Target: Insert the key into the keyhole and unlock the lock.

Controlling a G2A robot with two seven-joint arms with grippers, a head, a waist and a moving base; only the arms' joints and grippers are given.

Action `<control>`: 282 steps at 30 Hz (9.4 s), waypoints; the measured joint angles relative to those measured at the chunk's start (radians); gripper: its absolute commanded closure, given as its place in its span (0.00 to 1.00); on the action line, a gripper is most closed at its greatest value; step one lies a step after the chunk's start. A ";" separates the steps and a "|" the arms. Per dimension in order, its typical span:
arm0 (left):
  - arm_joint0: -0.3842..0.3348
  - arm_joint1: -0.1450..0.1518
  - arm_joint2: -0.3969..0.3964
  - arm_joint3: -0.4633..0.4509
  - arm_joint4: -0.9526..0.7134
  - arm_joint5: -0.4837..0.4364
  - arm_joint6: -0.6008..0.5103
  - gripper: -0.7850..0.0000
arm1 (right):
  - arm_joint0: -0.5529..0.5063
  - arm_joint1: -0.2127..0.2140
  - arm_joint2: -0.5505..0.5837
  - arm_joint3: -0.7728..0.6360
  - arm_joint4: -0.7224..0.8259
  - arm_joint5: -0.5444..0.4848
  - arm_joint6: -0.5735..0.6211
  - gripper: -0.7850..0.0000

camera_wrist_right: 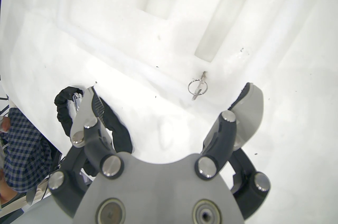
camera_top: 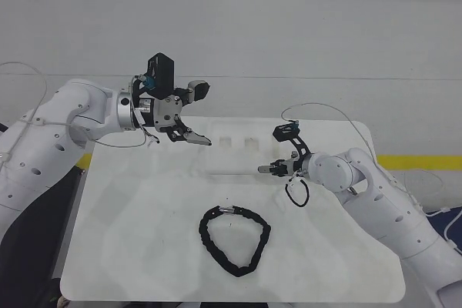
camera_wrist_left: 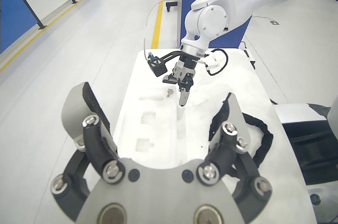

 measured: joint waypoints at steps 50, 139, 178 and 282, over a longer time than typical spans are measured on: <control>0.000 0.000 0.000 0.000 0.000 0.000 0.000 0.00 | -0.018 -0.044 0.040 -0.018 -0.124 0.203 0.078 0.62; 0.000 0.000 0.000 0.000 0.000 0.000 0.000 0.00 | -0.320 0.023 0.702 -0.296 0.661 -0.356 0.300 1.00; 0.319 -0.025 0.021 -0.143 0.290 0.176 0.110 0.00 | -0.320 0.022 0.702 -0.296 0.661 -0.356 0.300 1.00; 0.633 -0.139 -0.205 -0.048 0.688 0.164 0.126 1.00 | -0.320 0.022 0.702 -0.296 0.661 -0.356 0.300 1.00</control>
